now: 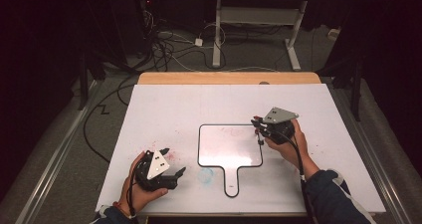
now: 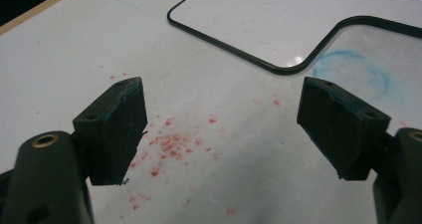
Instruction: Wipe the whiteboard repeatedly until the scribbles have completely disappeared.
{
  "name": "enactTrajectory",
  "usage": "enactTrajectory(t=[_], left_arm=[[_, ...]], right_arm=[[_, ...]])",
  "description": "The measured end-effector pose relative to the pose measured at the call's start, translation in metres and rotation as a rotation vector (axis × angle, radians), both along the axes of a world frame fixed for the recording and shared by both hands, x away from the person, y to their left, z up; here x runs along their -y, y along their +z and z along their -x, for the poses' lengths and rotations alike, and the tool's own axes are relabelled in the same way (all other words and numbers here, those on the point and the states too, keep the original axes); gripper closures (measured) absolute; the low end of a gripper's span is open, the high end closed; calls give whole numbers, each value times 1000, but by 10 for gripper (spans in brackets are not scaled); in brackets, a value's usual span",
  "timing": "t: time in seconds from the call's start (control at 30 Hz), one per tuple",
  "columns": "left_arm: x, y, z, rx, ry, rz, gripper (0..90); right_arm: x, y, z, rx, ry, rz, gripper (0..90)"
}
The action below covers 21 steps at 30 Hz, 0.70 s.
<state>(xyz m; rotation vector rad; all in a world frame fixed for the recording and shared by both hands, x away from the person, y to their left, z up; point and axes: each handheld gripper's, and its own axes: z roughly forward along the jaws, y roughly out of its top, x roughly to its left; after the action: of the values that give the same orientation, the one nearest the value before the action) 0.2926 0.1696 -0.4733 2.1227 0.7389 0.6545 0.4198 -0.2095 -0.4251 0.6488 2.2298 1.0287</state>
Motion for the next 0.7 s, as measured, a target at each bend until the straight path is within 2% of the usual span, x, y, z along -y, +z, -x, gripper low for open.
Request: enactTrajectory(t=[0.2,0.3,0.53,0.7], left_arm=[[-1,-1,-1,-5,-1,4,192],[-1,0,-1,-5,-2,7,191],[0,0,0,-5,-7,5,191],[-1,0,0,-6,-7,5,191]], right_arm=[[4,-6,-11,24,-10,-67,813],[6,-6,-14,-13,-8,-119,813],[-10,-8,-7,-116,85,-227,813],[-37,-8,7,-127,171,-208,812]])
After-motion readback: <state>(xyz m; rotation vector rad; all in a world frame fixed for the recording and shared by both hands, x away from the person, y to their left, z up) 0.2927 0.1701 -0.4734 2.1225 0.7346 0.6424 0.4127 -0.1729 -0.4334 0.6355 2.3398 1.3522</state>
